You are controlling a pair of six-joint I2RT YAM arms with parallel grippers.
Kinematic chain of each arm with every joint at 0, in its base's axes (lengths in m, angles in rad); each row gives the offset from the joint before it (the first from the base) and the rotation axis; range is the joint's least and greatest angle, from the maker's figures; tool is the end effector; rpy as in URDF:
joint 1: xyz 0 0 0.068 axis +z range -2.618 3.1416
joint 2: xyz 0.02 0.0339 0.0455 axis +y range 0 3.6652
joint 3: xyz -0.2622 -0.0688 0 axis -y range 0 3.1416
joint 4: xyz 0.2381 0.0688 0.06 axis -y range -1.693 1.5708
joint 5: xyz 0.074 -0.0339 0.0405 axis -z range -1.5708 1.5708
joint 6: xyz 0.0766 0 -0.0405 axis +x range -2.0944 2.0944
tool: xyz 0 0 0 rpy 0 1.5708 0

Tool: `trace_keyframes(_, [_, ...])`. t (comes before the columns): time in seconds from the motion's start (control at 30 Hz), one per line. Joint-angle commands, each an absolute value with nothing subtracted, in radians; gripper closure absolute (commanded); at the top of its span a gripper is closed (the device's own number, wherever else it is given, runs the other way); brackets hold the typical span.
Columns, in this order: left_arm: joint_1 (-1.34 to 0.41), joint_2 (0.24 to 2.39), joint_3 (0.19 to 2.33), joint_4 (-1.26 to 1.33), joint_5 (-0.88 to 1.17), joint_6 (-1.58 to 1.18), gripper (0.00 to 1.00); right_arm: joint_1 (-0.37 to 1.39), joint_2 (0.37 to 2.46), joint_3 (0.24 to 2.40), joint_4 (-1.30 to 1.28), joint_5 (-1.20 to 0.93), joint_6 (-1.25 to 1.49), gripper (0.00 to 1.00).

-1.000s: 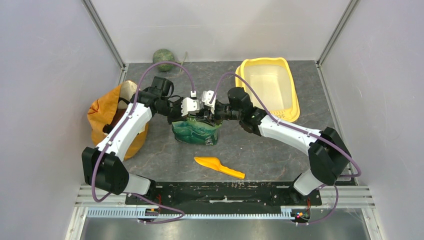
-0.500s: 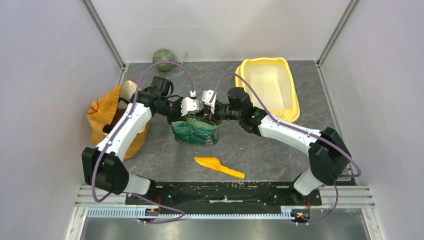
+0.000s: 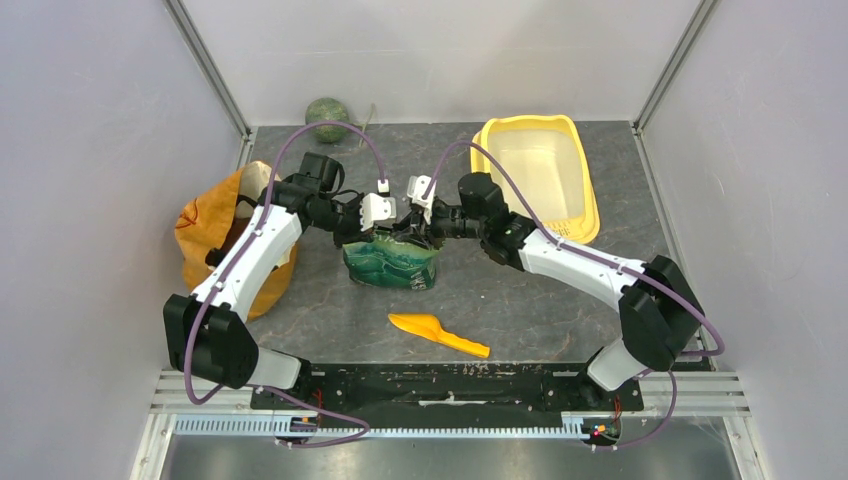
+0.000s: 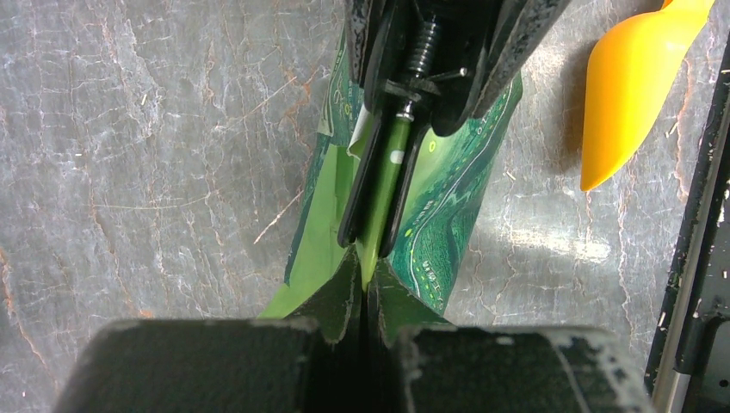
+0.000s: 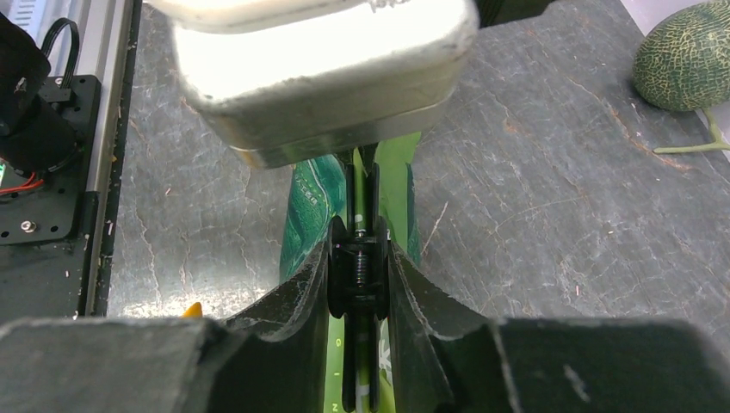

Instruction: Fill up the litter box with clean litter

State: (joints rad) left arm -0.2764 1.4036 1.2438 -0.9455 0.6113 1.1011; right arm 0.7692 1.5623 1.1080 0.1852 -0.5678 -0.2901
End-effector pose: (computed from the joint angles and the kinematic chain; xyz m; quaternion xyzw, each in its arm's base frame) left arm 0.2596 -0.1193 0.2712 0.6434 0.6723 -0.1801 0.3189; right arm 0.2527 0.3020 0.2883 -0.5323 0.5733 0.3545 0.5121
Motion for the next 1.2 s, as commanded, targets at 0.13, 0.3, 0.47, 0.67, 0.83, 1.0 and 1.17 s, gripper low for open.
trace_keyframes(0.13, [-0.261,1.372,1.270,-0.888,0.730,1.090,0.98,0.737,1.520,1.186,0.205,-0.598,-0.292,1.00])
trace_keyframes(0.3, [-0.258,1.375,1.275,-0.888,0.724,1.084,0.98,0.734,1.479,1.176,0.176,-0.600,-0.287,1.00])
trace_keyframes(0.47, [-0.255,1.385,1.278,-0.889,0.728,1.081,0.98,0.691,1.395,1.217,0.083,-0.599,-0.255,1.00])
trace_keyframes(0.67, [-0.255,1.394,1.285,-0.889,0.729,1.072,0.98,0.621,1.256,1.166,-0.088,-0.632,-0.306,1.00])
trace_keyframes(0.83, [-0.255,1.392,1.289,-0.889,0.724,1.063,0.98,0.574,1.137,1.088,-0.372,-0.640,-0.394,1.00])
trace_keyframes(1.0, [-0.255,1.389,1.287,-0.888,0.714,1.052,0.98,0.557,1.062,0.981,-0.622,-0.591,-0.507,1.00])
trace_keyframes(1.17, [-0.255,1.387,1.284,-0.888,0.706,1.047,0.98,0.551,1.107,0.892,-0.709,-0.573,-0.560,1.00])
